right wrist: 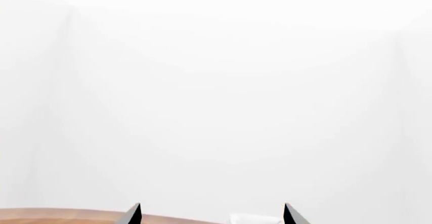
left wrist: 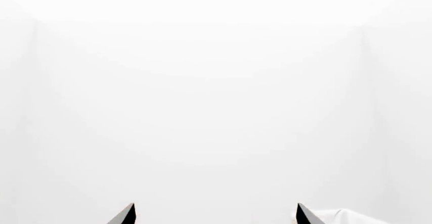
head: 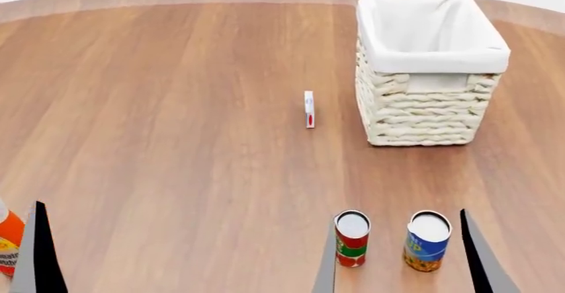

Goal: Pick up the alphabet soup and the cream cheese box, and put them in the basket.

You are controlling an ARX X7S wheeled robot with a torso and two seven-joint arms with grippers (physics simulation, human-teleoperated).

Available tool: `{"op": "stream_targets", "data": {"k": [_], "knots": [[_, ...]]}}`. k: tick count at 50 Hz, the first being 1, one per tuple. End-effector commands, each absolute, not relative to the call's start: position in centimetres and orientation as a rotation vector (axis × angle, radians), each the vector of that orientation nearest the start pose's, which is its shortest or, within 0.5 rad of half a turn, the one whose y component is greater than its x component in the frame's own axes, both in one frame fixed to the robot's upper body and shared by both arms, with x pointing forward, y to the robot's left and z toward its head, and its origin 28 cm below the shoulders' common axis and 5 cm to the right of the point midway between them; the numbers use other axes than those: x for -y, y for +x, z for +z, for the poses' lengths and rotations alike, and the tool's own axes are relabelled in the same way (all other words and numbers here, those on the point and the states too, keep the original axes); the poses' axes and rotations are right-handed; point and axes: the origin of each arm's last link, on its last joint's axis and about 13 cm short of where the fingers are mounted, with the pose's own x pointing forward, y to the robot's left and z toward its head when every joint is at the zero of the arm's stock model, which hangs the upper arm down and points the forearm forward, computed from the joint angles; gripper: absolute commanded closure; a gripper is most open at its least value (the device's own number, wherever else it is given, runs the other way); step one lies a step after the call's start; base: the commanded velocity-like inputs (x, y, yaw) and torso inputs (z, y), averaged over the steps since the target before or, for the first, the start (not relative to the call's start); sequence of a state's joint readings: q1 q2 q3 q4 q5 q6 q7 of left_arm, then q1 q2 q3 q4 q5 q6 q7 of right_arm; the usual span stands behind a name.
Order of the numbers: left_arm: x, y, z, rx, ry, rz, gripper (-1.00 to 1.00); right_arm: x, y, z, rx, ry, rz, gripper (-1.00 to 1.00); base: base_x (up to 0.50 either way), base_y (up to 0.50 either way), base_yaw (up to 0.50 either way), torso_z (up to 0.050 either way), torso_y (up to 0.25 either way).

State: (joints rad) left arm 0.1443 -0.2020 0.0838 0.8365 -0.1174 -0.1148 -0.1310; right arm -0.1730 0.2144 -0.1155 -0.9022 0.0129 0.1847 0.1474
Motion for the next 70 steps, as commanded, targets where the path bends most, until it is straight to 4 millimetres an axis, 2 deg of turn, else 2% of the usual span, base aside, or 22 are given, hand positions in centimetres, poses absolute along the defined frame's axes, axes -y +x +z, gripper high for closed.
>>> {"op": "stream_targets", "data": {"k": [1, 70], "knots": [[-20.91, 15.40, 14.87, 0.553, 0.005, -0.078, -1.00, 9.82, 14.44, 15.11, 0.533, -0.092, 0.065, -1.00, 0.29, 0.00, 0.00, 0.000, 0.000], [-20.87, 15.55, 14.80, 0.546, 0.009, -0.074, -1.00, 9.79, 14.45, 15.58, 0.527, -0.083, 0.080, -1.00, 0.29, 0.00, 0.00, 0.000, 0.000]]}}
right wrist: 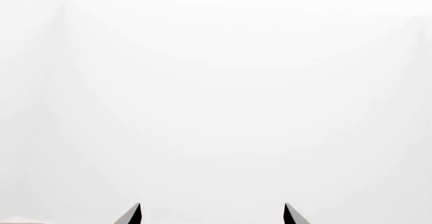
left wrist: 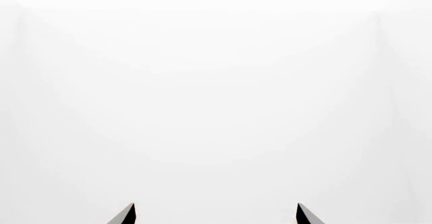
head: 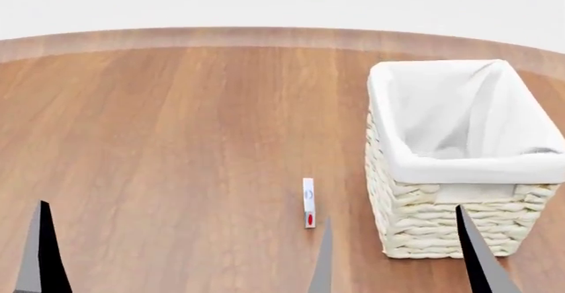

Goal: Pick up the alphabet soup and the cream cheese box, and put them in the basket.

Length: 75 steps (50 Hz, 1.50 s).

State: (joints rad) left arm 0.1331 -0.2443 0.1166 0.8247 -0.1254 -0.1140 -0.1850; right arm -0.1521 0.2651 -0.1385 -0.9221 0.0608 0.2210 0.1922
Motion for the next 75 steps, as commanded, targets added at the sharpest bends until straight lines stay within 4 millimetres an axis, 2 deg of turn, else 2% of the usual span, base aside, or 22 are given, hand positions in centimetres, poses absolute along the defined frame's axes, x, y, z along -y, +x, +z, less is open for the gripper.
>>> {"op": "stream_targets", "data": {"k": [1, 28, 45, 75], "knots": [[-20.85, 15.59, 14.74, 0.544, 0.009, -0.075, -1.00, 9.81, 14.46, 15.57, 0.526, -0.082, 0.078, -1.00, 0.29, 0.00, 0.00, 0.000, 0.000], [-20.75, 15.32, 14.73, 0.534, 0.015, -0.091, -1.00, 9.86, 14.21, 15.46, 0.537, -0.074, 0.072, -1.00, 0.28, 0.00, 0.00, 0.000, 0.001], [-20.72, 15.56, 14.45, 0.524, 0.026, -0.095, -1.00, 9.71, 14.45, 15.20, 0.523, -0.082, 0.078, -1.00, 0.00, 0.00, 0.00, 0.000, 0.000], [-20.73, 15.90, 14.23, 0.509, 0.028, -0.089, -1.00, 9.70, 14.71, 14.96, 0.512, -0.079, 0.085, -1.00, 0.00, 0.00, 0.00, 0.000, -0.108]]}}
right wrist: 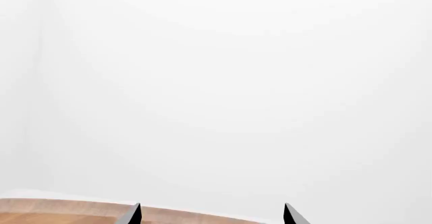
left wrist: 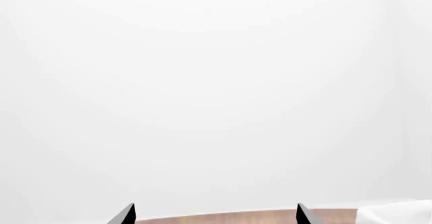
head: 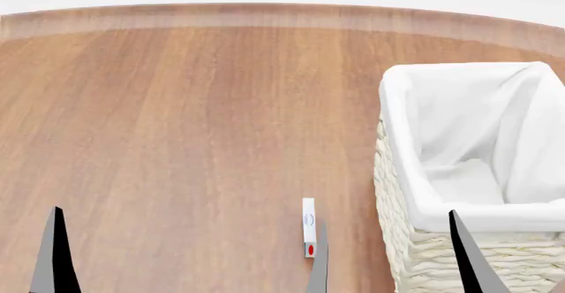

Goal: Pick up the alphabet soup and the cream cheese box, and put them in the basket.

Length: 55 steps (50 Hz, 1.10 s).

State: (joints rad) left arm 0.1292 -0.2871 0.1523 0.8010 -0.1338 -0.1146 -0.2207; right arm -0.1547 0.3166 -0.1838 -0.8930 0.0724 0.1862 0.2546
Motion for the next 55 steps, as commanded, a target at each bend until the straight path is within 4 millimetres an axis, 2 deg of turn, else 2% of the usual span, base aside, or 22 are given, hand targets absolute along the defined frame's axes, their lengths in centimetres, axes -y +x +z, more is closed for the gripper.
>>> {"op": "stream_targets", "data": {"k": [1, 55], "knots": [[-20.73, 15.90, 14.24, 0.509, 0.029, -0.088, -1.00, 9.70, 14.72, 14.94, 0.512, -0.079, 0.084, -1.00, 0.00, 0.00, 0.00, 0.000, -0.109], [-20.60, 15.88, 14.23, 0.504, 0.036, -0.087, -1.00, 9.70, 14.62, 14.84, 0.511, -0.069, 0.103, -1.00, 0.00, 0.00, 0.00, 0.000, -0.102]]}}
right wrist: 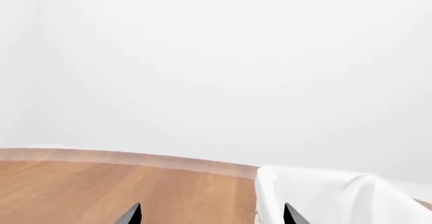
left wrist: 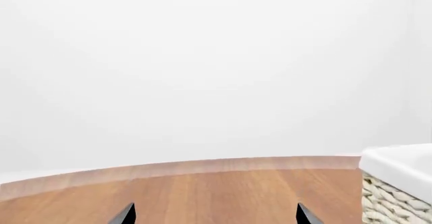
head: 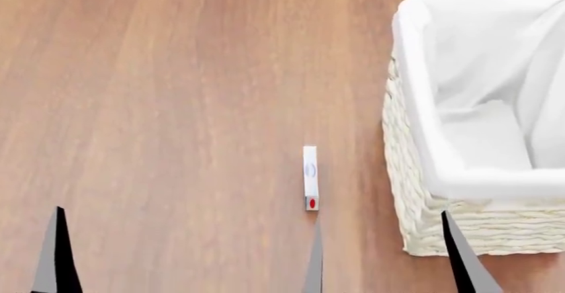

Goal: Pick up the alphabet soup and the cream cheese box, and put them in the basket.

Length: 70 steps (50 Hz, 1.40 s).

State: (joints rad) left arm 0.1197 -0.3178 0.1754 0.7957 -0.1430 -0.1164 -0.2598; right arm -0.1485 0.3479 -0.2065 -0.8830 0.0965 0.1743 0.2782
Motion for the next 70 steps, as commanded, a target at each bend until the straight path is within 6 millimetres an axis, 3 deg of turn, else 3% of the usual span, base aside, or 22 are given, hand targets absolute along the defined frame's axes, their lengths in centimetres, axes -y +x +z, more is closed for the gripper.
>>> {"op": "stream_targets", "data": {"k": [1, 26, 70], "knots": [[-20.59, 15.86, 14.29, 0.506, 0.037, -0.087, -1.00, 9.72, 14.65, 14.45, 0.511, -0.068, 0.103, -1.00, 0.00, 0.00, 0.00, 0.000, -0.098], [-20.57, 15.99, 14.12, 0.508, 0.030, -0.085, -1.00, 9.85, 14.88, 14.63, 0.495, -0.045, 0.089, -1.00, 0.00, 0.00, -0.01, 0.000, -0.022], [-20.82, 16.24, 13.97, 0.499, 0.023, -0.080, -1.00, 9.54, 15.19, 14.71, 0.481, -0.047, 0.102, -1.00, 0.00, 0.00, -0.19, 0.000, 0.000]]}}
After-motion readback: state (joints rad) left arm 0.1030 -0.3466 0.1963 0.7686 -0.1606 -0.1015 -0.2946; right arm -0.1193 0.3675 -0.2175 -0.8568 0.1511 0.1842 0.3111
